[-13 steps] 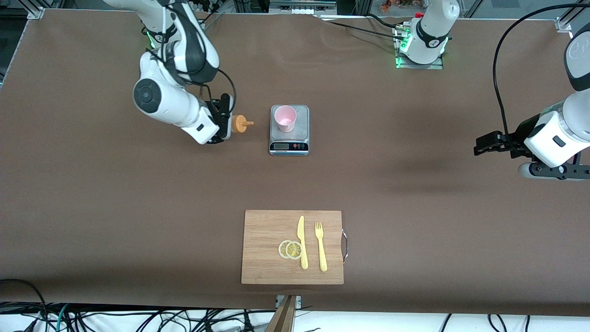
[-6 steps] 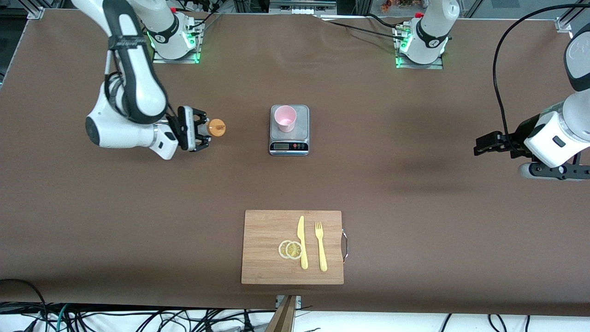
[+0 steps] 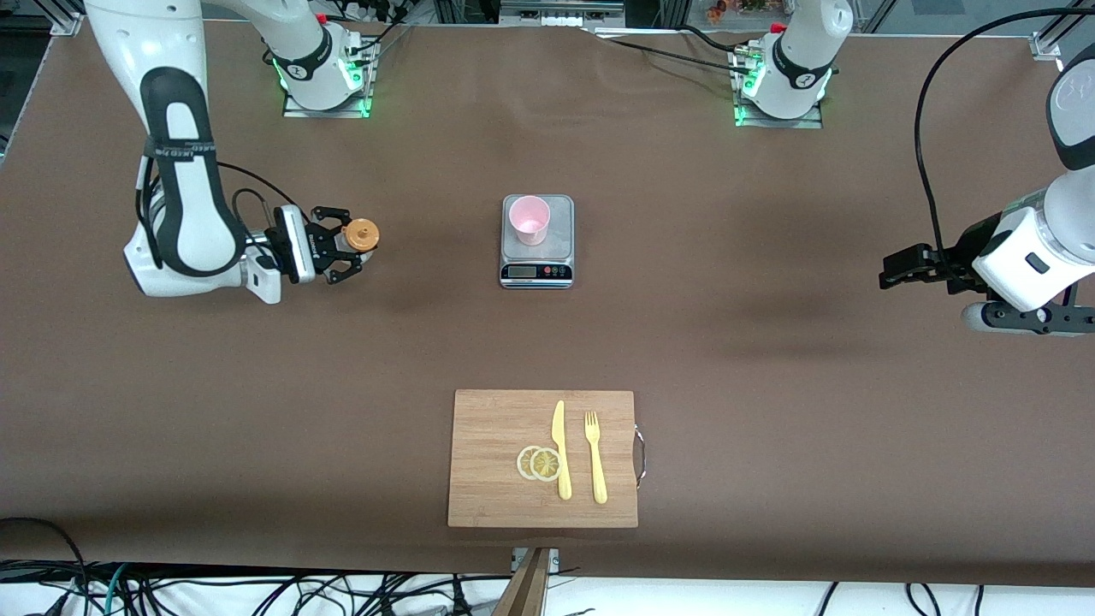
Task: Add sauce to pink cup with both arms
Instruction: 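Carry the sauce bottle with the right gripper back to its spot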
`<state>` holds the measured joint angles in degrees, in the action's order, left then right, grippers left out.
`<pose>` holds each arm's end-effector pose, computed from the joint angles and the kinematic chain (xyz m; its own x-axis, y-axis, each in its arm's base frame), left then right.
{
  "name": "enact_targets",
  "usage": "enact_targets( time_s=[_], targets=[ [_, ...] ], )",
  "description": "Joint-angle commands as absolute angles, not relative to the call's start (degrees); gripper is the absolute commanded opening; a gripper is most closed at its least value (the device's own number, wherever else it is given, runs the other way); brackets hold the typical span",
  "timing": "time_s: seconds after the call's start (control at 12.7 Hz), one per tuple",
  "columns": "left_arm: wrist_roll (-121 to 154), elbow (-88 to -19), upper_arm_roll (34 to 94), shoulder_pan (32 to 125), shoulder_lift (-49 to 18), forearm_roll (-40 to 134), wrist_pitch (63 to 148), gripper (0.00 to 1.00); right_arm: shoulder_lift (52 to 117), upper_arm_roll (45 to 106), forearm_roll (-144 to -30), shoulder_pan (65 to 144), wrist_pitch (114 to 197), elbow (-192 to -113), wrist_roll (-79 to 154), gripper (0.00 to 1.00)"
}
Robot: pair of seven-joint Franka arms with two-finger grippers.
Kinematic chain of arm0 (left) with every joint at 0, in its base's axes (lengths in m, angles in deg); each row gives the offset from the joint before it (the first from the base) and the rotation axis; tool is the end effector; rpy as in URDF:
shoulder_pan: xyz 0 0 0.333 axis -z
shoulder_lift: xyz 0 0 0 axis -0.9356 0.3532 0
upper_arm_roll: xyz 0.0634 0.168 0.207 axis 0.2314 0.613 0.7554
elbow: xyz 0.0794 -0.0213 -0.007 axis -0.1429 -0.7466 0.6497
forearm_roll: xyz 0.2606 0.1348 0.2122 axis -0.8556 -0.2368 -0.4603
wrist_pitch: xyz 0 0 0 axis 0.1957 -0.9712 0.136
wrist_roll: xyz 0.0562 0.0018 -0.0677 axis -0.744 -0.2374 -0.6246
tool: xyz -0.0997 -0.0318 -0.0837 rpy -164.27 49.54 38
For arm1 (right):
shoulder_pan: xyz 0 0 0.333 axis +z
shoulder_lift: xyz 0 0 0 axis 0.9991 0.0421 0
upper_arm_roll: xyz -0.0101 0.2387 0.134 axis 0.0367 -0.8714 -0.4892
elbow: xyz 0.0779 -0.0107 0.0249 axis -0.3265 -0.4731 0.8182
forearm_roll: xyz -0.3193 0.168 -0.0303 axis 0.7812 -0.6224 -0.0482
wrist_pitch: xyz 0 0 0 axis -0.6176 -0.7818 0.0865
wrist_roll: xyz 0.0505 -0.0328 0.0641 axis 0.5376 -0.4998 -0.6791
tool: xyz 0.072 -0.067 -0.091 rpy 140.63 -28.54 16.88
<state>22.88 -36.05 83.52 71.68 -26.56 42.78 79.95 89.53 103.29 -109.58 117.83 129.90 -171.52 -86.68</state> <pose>0.5824 -0.0254 0.4773 0.9954 -0.0192 -0.0939 -0.0123 -0.9972 0.0741 0.4674 0.0788 0.1804 0.1460 0.6177 0.7727 0.9015 0.2385 -0.3610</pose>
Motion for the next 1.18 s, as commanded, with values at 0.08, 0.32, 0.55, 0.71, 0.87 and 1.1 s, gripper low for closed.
enact_targets(
  time_s=[0.08, 0.32, 0.55, 0.71, 0.87, 1.1],
  targets=[
    [23.75, -34.12, 83.67, 71.78, -25.82, 42.80, 78.61, 1.00, 96.29, 102.62, -110.86, 112.39, 120.47, -164.97, -95.96, 0.17],
    [23.75, -34.12, 83.67, 71.78, -25.82, 42.80, 78.61, 1.00, 101.74, 102.44, -110.77, 108.08, 113.79, -158.82, -102.47, 0.18],
    [23.75, -34.12, 83.67, 71.78, -25.82, 42.80, 78.61, 1.00, 106.57, 102.27, -110.86, 105.35, 110.87, -153.81, -108.53, 0.19],
    [23.75, -34.12, 83.67, 71.78, -25.82, 42.80, 78.61, 1.00, 109.04, 99.38, -113.13, 102.98, 110.86, -150.65, -111.26, 0.19],
    [23.75, -34.12, 83.67, 71.78, -25.82, 42.80, 78.61, 1.00, 112.29, 95.17, -114.37, 98.33, 110.69, -145.91, -111.10, 0.22],
    [23.75, -34.12, 83.67, 71.78, -25.82, 42.80, 78.61, 1.00, 115.03, 90.93, -114.29, 93.83, 109.28, -142.81, -110.57, 0.27]
  ],
)
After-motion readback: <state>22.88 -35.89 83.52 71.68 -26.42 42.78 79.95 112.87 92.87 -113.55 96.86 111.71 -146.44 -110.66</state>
